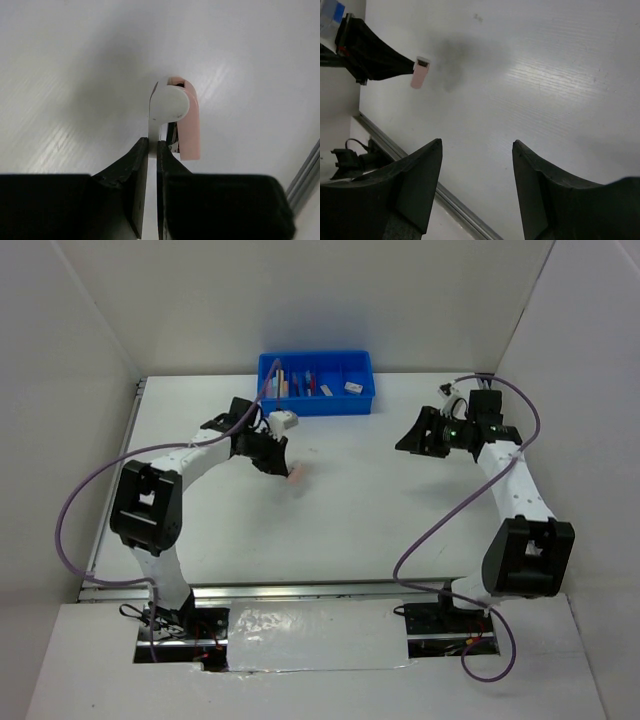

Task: Sort the stationery into containers
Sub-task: Pick up the stapler from the center of the board.

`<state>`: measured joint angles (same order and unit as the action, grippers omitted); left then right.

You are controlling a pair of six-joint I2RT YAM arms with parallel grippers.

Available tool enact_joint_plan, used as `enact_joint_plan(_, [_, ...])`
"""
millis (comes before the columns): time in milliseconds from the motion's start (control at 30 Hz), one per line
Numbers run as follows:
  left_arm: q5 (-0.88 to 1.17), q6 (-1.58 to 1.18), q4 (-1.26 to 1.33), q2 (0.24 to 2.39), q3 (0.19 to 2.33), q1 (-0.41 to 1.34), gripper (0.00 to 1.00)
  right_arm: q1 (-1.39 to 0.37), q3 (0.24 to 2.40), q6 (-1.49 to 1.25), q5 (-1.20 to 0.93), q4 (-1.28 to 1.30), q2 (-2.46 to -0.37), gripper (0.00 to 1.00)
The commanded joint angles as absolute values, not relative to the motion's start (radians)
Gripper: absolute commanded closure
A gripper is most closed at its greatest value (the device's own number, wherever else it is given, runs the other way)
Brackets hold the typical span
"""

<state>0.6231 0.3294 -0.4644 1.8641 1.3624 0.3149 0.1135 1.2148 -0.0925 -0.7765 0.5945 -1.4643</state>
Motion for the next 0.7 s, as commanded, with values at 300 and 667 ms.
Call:
enact_joint_plan(300, [0.575, -0.710, -0.187, 1.649, 1.295, 0.327, 1.00, -0.144, 1.267, -0.128, -0.660, 0.503, -1.273, 0.31])
enact_joint_plan(667, [1.071, -0.707, -0.264, 1.686, 1.241, 0.354, 1.00, -0.140, 1.215, 0.920, -0.834, 0.689, -1.123, 0.26])
